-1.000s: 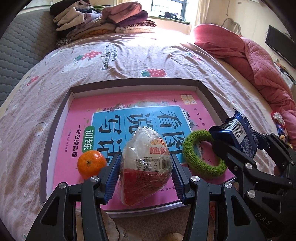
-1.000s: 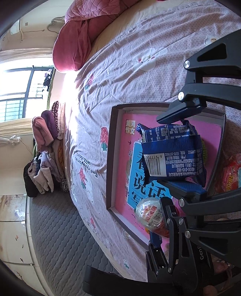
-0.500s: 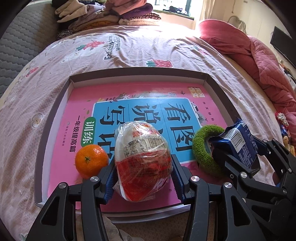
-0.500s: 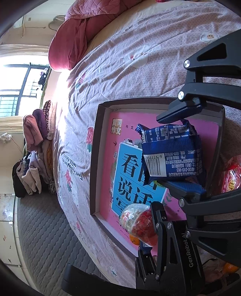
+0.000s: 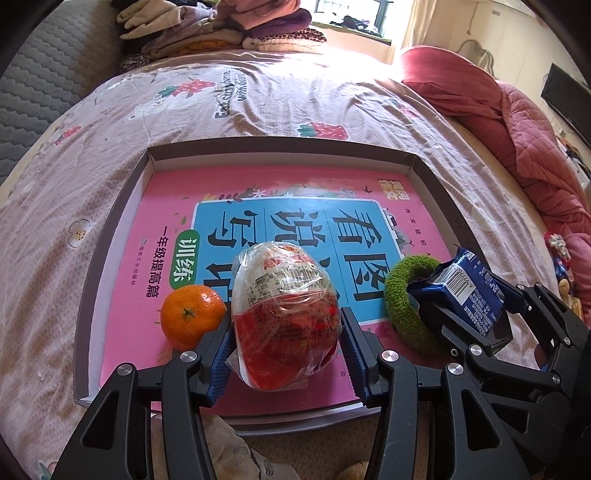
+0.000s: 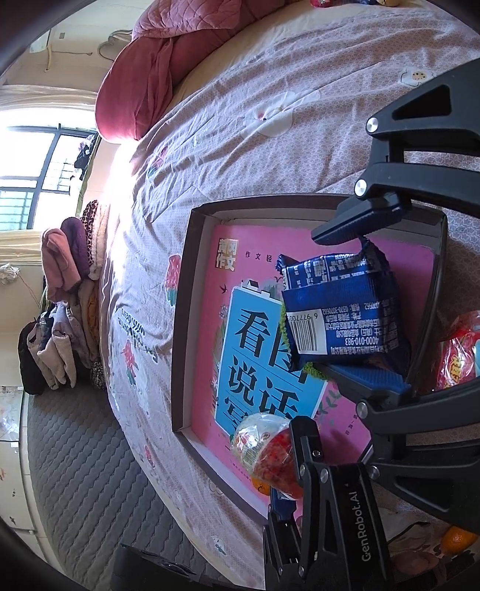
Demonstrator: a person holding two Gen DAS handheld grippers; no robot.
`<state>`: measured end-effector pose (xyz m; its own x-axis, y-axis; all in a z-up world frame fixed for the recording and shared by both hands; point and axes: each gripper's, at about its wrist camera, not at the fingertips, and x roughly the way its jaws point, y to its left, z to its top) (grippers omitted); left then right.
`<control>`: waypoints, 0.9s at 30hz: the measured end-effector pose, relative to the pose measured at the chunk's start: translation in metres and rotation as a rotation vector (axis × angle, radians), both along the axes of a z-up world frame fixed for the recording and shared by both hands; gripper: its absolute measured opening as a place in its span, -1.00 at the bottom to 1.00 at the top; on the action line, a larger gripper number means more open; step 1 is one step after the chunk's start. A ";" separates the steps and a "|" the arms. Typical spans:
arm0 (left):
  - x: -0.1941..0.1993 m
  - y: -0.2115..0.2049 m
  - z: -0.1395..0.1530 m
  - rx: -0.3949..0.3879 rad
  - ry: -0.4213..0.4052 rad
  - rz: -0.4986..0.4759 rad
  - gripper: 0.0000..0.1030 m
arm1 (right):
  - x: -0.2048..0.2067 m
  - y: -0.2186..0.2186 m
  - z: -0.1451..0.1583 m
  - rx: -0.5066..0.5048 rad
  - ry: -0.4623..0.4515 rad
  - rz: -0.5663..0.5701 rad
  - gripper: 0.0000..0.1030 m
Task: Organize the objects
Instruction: 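Lower and release the clear bag from the left tool while the right tool releases the packet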
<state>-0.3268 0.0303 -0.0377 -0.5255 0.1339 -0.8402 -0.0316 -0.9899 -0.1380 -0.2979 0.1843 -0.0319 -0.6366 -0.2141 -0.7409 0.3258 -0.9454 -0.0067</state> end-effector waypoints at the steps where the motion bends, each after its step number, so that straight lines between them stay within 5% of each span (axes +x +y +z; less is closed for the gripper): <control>1: 0.001 -0.001 0.001 0.001 0.000 0.002 0.05 | 0.000 0.000 0.000 -0.002 0.000 -0.002 0.18; 27: 0.019 -0.016 0.035 0.033 0.057 0.032 0.30 | 0.010 0.001 0.024 -0.090 0.020 0.019 0.26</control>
